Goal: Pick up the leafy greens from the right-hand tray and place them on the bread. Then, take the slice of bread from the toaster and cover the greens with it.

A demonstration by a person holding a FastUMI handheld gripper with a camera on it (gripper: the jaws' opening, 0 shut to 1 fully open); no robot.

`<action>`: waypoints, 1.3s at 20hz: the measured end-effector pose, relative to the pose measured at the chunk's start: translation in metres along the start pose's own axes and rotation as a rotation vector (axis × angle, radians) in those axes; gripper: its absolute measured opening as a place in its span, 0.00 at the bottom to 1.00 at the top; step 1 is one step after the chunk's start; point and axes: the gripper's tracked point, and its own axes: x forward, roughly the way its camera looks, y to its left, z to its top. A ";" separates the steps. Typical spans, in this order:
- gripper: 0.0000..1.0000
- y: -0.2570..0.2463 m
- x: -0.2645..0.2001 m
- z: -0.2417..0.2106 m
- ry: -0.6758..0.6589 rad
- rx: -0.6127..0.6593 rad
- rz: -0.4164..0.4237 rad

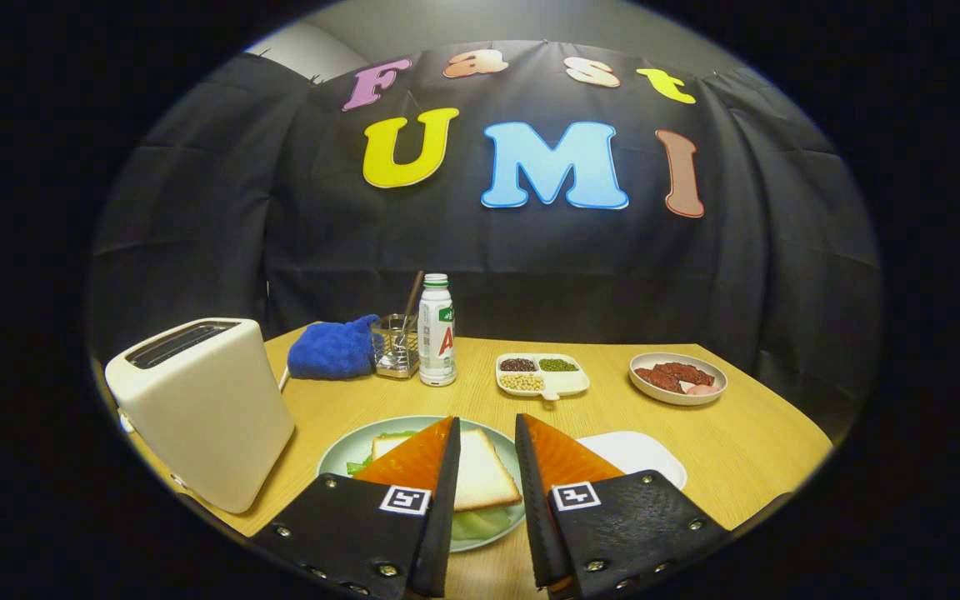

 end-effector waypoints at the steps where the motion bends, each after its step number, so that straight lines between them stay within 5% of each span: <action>1: 0.39 -0.003 -0.003 0.003 -0.008 -0.004 0.004; 16: 0.39 -0.143 -0.054 0.023 -0.092 -0.012 -0.029; 26: 0.39 -0.306 -0.076 0.019 -0.103 0.066 -0.087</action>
